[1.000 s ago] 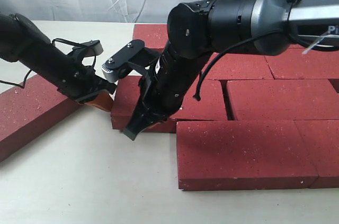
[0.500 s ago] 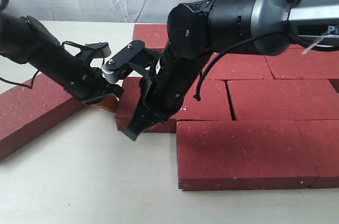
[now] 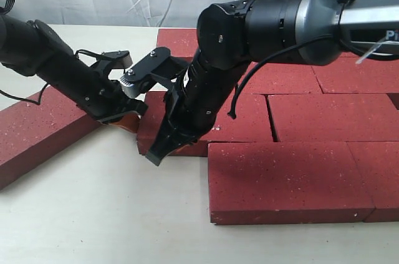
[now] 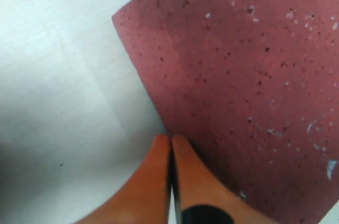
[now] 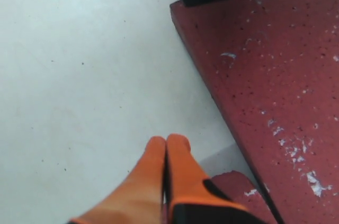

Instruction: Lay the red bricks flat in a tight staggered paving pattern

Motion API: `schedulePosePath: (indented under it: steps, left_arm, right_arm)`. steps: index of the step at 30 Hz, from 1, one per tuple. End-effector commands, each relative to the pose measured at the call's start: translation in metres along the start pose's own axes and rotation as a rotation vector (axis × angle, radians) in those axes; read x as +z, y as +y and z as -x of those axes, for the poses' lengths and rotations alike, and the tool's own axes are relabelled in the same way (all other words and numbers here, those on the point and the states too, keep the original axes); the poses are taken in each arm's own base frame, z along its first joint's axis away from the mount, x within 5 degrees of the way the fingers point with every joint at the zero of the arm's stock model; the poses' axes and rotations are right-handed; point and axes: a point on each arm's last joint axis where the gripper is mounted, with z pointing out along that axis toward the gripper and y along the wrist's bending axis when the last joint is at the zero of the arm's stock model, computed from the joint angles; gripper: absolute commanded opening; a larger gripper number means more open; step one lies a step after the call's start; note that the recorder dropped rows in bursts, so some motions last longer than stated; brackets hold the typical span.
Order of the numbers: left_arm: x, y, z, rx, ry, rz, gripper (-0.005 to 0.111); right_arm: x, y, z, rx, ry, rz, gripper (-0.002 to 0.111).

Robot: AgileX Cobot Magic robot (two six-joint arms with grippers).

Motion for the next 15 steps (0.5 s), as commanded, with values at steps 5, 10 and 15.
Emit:
schedulePosePath:
  steps: [5, 10, 15]
  left_arm:
    - [0.033, -0.019, -0.008, -0.132, 0.050, -0.133, 0.000]
    - [0.037, -0.023, -0.007, -0.112, 0.046, -0.108, 0.000]
    - [0.030, -0.008, -0.006, -0.157, 0.030, -0.084, 0.000]
  right_arm:
    - [-0.004, -0.002, 0.002, -0.009, -0.024, -0.014, -0.001]
    - [-0.004, -0.002, 0.002, -0.009, -0.024, -0.014, -0.001]
    - [-0.004, -0.002, 0.002, -0.012, -0.023, -0.016, -0.001]
